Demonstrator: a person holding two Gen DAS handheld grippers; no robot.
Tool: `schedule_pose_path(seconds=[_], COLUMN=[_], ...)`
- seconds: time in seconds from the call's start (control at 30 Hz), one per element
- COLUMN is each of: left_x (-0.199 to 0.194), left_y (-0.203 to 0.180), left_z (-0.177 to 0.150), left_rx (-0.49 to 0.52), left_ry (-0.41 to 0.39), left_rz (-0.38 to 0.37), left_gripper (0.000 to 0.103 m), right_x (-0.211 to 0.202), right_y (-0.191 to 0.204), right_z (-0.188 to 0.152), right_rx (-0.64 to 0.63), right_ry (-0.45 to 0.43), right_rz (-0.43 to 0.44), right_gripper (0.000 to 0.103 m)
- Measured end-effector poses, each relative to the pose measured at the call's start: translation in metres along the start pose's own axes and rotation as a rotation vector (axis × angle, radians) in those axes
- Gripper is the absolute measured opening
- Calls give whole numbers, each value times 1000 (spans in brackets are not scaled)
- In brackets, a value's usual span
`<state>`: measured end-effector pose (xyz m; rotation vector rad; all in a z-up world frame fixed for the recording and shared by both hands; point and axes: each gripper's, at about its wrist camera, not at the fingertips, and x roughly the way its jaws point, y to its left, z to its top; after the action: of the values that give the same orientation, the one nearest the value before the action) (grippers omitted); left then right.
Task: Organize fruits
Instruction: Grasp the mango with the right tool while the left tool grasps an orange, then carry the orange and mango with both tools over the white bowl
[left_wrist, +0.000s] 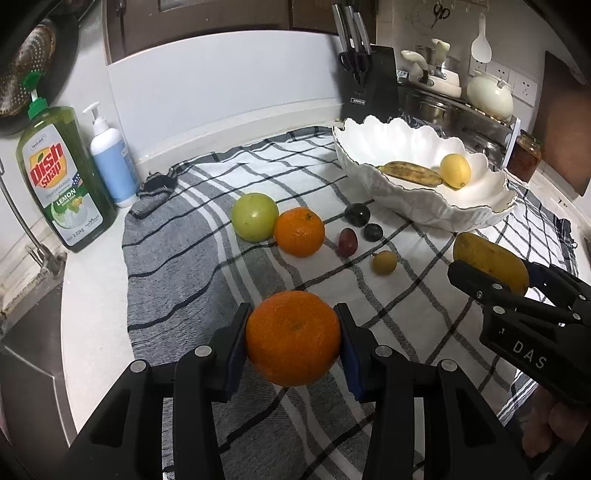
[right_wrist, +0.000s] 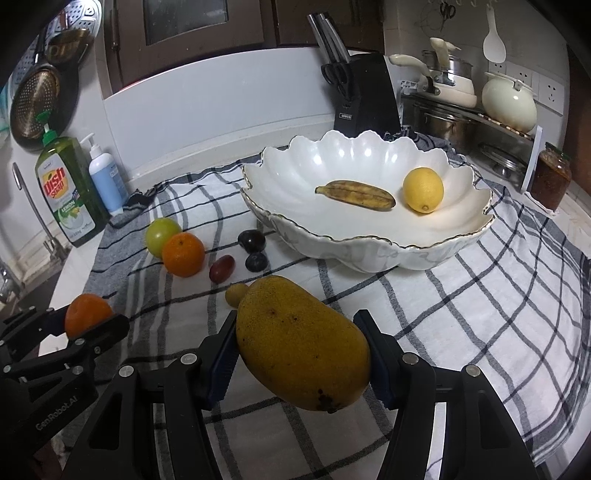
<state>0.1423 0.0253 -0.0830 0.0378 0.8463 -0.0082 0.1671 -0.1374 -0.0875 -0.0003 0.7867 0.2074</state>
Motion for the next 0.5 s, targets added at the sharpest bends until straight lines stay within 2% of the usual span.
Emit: schedule_pose_path(seconds=[0.5], left_x=[-15], left_y=[-19], left_z=[24], left_rx=[24], left_ry=[-48], left_rz=[-26], left_gripper=[44], right_x=[-25], right_y=[-17], right_z=[16], right_rx=[26], right_ry=[-60], right_rz=[-13], right_gripper=[61])
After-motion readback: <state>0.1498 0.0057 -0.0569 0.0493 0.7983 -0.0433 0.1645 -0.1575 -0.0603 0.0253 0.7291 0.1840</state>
